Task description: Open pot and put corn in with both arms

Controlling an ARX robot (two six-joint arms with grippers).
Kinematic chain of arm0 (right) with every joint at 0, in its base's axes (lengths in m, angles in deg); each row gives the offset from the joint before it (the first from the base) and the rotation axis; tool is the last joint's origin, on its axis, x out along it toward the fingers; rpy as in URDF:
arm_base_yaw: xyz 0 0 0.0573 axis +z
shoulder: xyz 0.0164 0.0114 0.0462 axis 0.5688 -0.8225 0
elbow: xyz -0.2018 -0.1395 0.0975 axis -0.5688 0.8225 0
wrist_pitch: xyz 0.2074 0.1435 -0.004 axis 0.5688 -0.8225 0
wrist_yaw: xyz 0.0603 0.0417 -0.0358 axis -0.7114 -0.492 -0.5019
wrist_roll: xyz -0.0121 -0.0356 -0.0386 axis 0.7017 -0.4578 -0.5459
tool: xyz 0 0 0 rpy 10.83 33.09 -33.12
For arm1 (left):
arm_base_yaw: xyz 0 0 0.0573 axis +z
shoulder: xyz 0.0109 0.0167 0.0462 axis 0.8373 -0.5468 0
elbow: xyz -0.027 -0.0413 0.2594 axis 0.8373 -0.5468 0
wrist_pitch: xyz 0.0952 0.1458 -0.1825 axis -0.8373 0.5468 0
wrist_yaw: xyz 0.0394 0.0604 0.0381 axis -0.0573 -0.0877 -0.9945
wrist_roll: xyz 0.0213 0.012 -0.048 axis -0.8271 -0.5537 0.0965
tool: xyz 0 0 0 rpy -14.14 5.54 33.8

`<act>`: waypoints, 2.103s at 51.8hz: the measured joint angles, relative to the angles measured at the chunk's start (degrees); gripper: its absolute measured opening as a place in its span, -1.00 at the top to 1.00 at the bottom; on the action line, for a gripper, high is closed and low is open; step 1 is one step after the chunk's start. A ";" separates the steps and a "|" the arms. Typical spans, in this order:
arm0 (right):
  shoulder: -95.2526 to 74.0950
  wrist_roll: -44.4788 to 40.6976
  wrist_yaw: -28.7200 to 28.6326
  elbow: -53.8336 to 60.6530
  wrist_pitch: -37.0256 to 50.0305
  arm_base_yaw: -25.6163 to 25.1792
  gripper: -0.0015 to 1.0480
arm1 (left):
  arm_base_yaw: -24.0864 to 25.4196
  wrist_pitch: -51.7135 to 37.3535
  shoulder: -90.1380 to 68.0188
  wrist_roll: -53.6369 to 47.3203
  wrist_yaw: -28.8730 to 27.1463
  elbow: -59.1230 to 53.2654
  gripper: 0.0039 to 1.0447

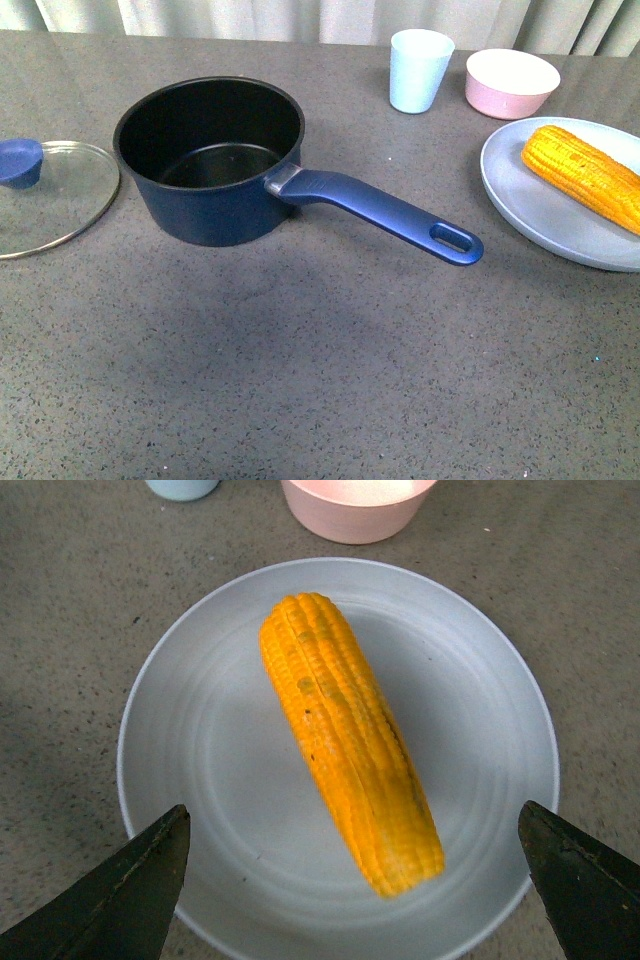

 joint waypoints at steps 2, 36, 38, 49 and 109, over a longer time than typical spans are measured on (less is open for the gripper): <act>-2.29 -1.03 0.35 -1.95 -0.55 0.46 -0.83 | 0.00 0.00 0.00 0.00 0.00 0.00 -0.84; -22.01 -9.35 1.77 -17.05 -5.09 2.84 -0.83 | 0.00 0.00 0.00 0.00 0.00 0.00 -0.84; -22.36 -9.38 1.62 -17.33 -5.16 2.71 -0.83 | 0.00 0.00 0.00 0.00 0.00 0.00 -0.84; -23.93 -9.33 0.17 -18.47 -5.49 2.10 -0.83 | 0.00 0.00 0.00 0.00 0.00 0.00 -0.84; -16.28 1.16 -14.47 -30.25 -8.63 26.03 0.54 | 0.00 0.00 0.00 0.00 0.00 0.00 -0.84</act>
